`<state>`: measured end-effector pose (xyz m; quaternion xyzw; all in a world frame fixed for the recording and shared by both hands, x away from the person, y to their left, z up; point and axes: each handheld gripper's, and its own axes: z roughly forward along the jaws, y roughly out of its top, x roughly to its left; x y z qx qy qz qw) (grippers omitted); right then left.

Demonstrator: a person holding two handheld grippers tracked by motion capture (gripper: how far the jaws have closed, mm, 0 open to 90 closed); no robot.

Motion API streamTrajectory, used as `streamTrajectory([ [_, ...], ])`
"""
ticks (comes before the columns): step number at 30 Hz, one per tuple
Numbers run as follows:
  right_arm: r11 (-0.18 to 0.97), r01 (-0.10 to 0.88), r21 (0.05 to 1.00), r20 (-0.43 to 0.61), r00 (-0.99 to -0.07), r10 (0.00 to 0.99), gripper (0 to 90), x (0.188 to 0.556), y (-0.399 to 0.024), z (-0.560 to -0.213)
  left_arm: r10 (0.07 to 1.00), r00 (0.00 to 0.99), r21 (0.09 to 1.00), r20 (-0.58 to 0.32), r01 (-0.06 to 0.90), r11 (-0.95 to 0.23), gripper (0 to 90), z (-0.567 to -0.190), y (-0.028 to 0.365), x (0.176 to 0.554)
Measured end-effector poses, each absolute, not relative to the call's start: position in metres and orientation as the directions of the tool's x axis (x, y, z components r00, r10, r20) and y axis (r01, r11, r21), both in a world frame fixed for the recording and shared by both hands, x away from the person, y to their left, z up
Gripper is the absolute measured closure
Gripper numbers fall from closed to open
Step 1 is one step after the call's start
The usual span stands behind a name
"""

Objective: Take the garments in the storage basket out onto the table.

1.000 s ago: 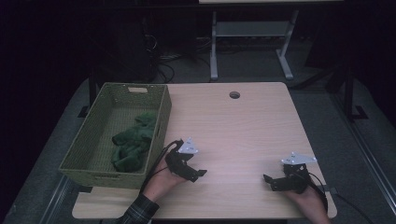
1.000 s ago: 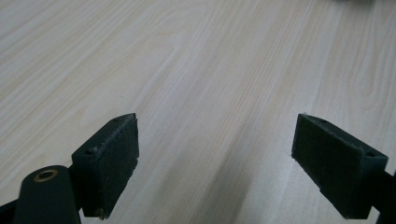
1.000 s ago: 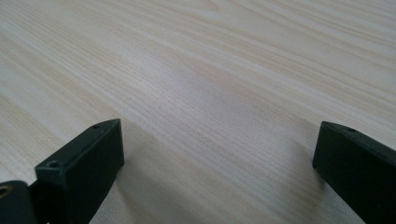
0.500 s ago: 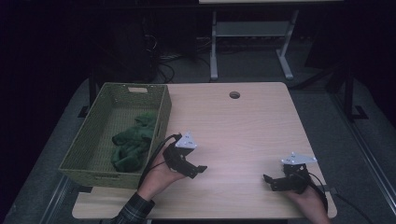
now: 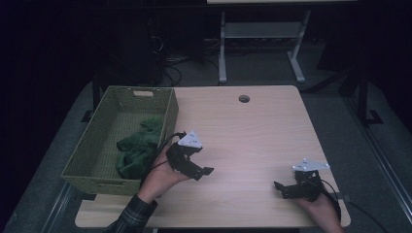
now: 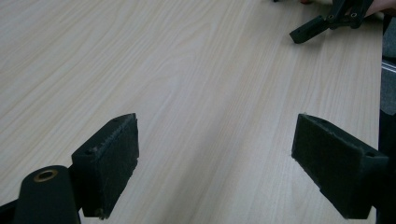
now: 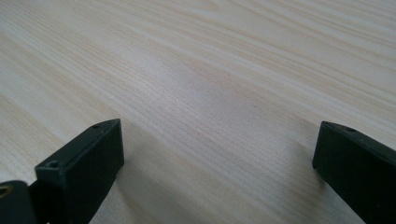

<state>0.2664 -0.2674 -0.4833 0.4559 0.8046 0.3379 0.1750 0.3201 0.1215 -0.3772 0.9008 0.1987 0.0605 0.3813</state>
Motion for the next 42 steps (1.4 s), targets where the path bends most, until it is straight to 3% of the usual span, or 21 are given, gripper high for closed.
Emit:
streamTrajectory([
  [17,0.357,0.615,0.703,0.028,-0.526,0.85,1.7,0.266,-0.267,-0.483,0.405,0.914,0.738,0.005,0.269,-0.618,14.6,-0.349,0.141,0.328],
  [42,0.358,0.614,0.704,0.027,-0.527,0.85,1.7,0.267,-0.267,-0.483,0.512,0.858,0.76,-0.021,0.347,-0.55,15.9,-0.338,0.196,0.336],
])
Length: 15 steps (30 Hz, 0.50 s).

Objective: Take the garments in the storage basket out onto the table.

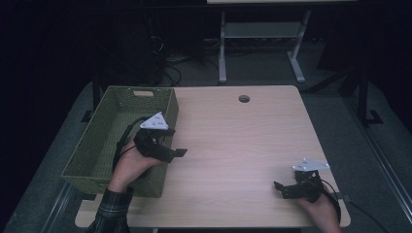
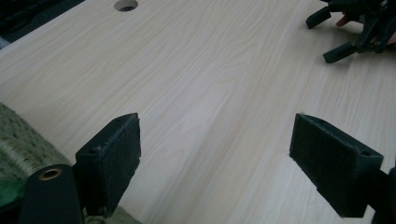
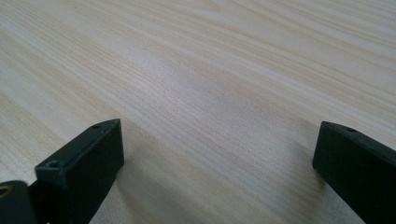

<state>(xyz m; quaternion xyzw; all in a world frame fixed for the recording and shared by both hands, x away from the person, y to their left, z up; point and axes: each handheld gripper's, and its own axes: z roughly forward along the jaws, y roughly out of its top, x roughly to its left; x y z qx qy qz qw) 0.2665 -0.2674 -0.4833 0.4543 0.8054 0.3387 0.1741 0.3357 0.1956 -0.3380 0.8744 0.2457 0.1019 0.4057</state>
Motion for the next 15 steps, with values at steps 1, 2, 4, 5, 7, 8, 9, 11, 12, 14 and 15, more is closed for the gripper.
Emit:
streamTrajectory([
  [1,0.357,0.615,0.703,0.028,-0.526,0.85,1.7,0.266,-0.267,-0.483,0.517,0.856,0.762,-0.022,0.349,-0.546,15.9,-0.338,0.197,0.336],
  [2,0.357,0.614,0.704,0.028,-0.526,0.85,1.7,0.266,-0.267,-0.483,0.517,0.856,0.761,-0.019,0.348,-0.547,15.9,-0.338,0.198,0.336],
  [4,0.358,0.614,0.704,0.028,-0.527,0.85,1.7,0.266,-0.267,-0.483,0.523,0.852,0.765,-0.017,0.348,-0.541,15.8,-0.338,0.201,0.336],
  [5,0.357,0.614,0.703,0.028,-0.526,0.85,1.7,0.266,-0.267,-0.483,0.525,0.851,0.762,-0.012,0.348,-0.546,15.9,-0.338,0.204,0.336],
  [7,0.357,0.615,0.703,0.028,-0.526,0.85,1.7,0.266,-0.267,-0.483,0.539,0.842,0.761,-0.009,0.356,-0.543,15.9,-0.337,0.21,0.335],
  [8,0.358,0.614,0.704,0.028,-0.527,0.85,1.7,0.267,-0.267,-0.483,0.544,0.839,0.761,-0.007,0.358,-0.542,15.9,-0.337,0.212,0.335],
  [9,0.357,0.614,0.703,0.028,-0.526,0.85,1.7,0.267,-0.267,-0.483,0.552,0.834,0.764,-0.011,0.364,-0.534,15.9,-0.337,0.215,0.335],
  [11,0.358,0.614,0.704,0.028,-0.527,0.85,1.7,0.267,-0.267,-0.483,0.566,0.824,0.765,-0.012,0.372,-0.525,15.9,-0.337,0.222,0.335],
  [12,0.358,0.614,0.704,0.028,-0.527,0.85,1.7,0.267,-0.267,-0.483,0.575,0.818,0.766,-0.015,0.379,-0.519,15.9,-0.336,0.227,0.335],
  [14,0.357,0.614,0.703,0.028,-0.526,0.85,1.7,0.267,-0.267,-0.483,0.583,0.812,0.767,-0.016,0.384,-0.514,19.0,-0.336,0.234,0.335],
  [15,0.357,0.615,0.703,0.028,-0.526,0.85,1.7,0.267,-0.267,-0.483,0.592,0.805,0.767,-0.016,0.39,-0.51,19.6,-0.336,0.238,0.337],
])
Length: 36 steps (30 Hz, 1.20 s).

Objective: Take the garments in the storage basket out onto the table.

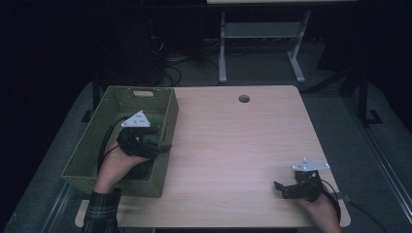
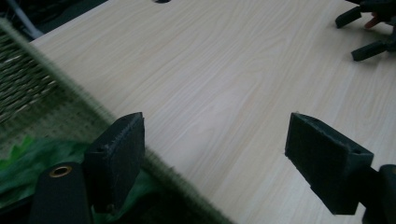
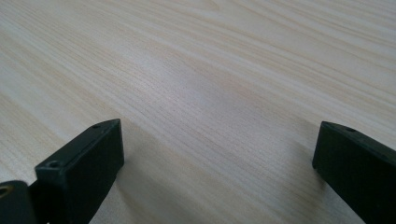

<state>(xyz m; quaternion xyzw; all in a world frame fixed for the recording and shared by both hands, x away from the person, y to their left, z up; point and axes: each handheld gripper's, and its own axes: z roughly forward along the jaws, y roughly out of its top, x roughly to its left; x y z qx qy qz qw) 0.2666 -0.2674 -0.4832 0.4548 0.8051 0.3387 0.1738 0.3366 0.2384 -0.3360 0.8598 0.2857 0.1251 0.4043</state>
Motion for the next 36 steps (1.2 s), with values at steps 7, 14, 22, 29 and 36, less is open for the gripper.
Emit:
streamTrajectory([
  [7,0.357,0.614,0.703,0.028,-0.526,0.85,1.7,0.267,-0.267,-0.483,0.638,0.77,0.764,-0.015,0.42,-0.489,22.3,-0.336,0.262,0.341],
  [14,0.357,0.614,0.703,0.028,-0.526,0.85,1.7,0.267,-0.267,-0.483,0.664,0.747,0.759,-0.011,0.438,-0.481,25.5,-0.337,0.276,0.34],
  [22,0.358,0.614,0.704,0.028,-0.527,0.85,1.7,0.267,-0.267,-0.483,0.692,0.722,0.728,0.017,0.465,-0.503,32.9,-0.343,0.29,0.343],
  [29,0.358,0.614,0.703,0.027,-0.527,0.85,1.7,0.267,-0.267,-0.483,0.713,0.7,0.71,0.032,0.486,-0.509,40.6,-0.348,0.3,0.346],
  [36,0.358,0.614,0.703,0.027,-0.527,0.85,1.7,0.267,-0.267,-0.483,0.739,0.673,0.661,0.028,0.542,-0.519,50.7,-0.36,0.307,0.35],
])
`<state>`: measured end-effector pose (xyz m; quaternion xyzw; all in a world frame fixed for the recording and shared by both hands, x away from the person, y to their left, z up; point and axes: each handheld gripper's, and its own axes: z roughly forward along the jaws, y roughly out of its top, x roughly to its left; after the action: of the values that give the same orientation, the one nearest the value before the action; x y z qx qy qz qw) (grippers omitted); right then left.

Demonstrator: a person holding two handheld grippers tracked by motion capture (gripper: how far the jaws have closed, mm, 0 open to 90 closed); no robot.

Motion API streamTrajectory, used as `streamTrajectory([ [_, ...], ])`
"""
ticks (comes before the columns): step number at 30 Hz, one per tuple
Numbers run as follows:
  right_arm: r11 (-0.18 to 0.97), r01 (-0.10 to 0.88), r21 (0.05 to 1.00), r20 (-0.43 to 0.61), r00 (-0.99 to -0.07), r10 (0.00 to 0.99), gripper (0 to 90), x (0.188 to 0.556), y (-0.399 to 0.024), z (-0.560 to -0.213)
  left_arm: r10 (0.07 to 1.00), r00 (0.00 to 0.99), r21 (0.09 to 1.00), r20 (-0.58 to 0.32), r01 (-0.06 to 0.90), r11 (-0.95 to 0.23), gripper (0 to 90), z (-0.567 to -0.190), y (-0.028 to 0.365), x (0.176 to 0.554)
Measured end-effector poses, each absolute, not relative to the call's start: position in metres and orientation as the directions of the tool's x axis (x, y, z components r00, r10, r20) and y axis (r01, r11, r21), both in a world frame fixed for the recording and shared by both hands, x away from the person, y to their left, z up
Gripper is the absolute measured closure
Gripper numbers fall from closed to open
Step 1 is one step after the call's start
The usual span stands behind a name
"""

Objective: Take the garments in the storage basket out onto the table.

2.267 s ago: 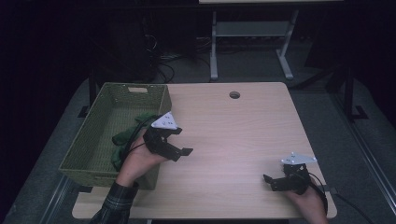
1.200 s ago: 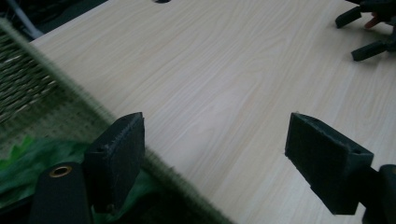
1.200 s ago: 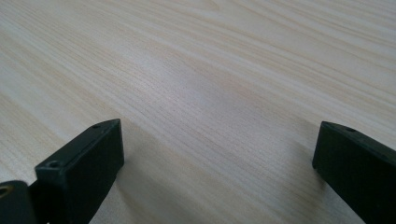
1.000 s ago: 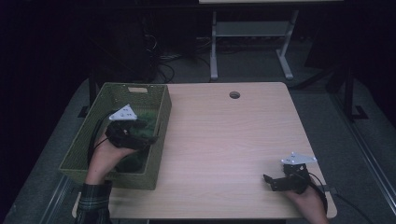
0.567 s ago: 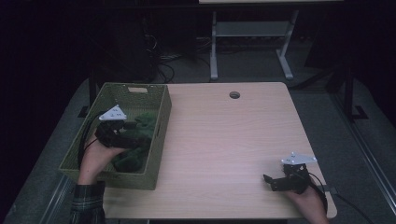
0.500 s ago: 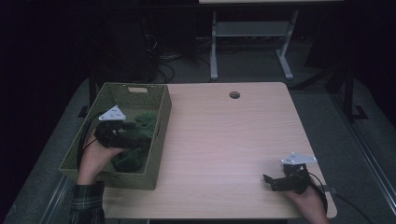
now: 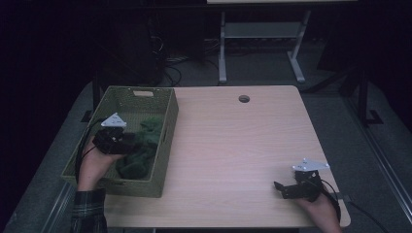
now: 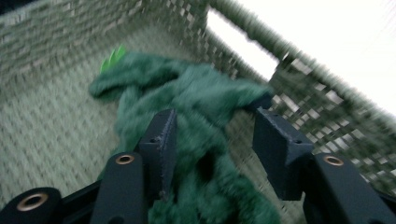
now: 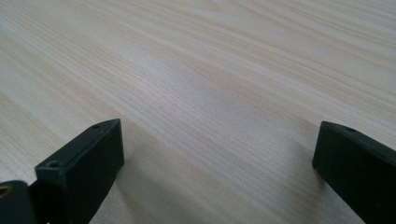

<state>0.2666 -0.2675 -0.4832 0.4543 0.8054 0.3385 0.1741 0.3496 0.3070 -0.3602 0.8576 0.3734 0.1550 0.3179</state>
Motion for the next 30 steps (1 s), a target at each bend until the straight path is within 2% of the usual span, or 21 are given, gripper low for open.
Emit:
streamTrajectory([
  [3,0.358,0.614,0.703,0.028,-0.527,0.85,1.7,0.267,-0.267,-0.483,0.744,0.668,0.649,0.023,0.556,-0.519,53.2,-0.365,0.309,0.351],
  [11,0.358,0.614,0.703,0.028,-0.527,0.85,1.7,0.267,-0.267,-0.483,0.753,0.657,0.584,0.026,0.602,-0.545,53.0,-0.378,0.313,0.356],
  [21,0.358,0.614,0.704,0.027,-0.526,0.85,1.7,0.267,-0.267,-0.483,0.768,0.64,0.531,0.033,0.64,-0.556,44.4,-0.393,0.308,0.365],
  [30,0.358,0.614,0.704,0.027,-0.527,0.85,1.7,0.267,-0.267,-0.483,0.777,0.628,0.482,0.039,0.669,-0.565,40.5,-0.404,0.305,0.375],
])
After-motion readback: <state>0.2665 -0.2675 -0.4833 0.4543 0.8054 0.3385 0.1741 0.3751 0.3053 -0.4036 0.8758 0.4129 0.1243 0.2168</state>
